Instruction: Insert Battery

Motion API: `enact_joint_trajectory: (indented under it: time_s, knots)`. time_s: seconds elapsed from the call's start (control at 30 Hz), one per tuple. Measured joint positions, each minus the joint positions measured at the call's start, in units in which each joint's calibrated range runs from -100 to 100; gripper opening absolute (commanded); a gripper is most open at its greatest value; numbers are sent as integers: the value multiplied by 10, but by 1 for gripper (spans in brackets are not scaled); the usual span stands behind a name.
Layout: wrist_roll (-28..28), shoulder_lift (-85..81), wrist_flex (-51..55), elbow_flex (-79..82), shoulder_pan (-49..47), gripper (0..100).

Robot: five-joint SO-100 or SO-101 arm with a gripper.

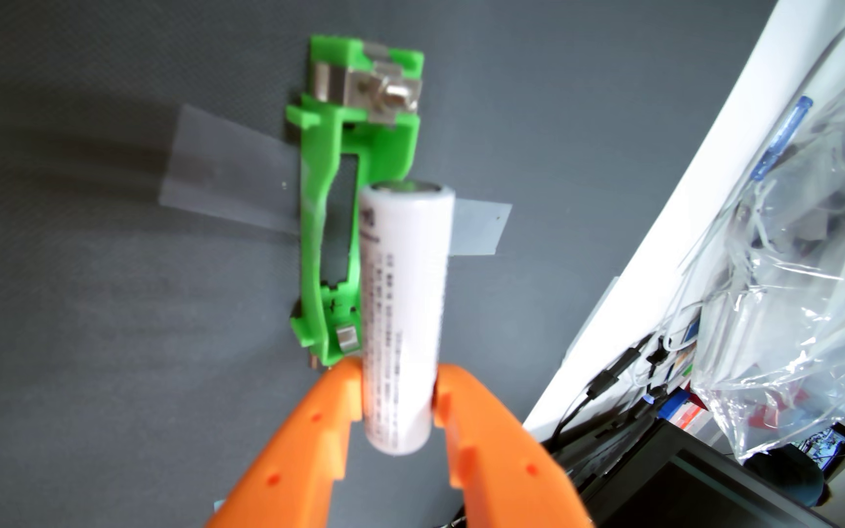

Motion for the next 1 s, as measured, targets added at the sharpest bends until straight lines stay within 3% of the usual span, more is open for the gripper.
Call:
enact_joint_trajectory:
  time_s: [1.0]
  knots:
    - [-16, 0, 1, 0, 0, 1]
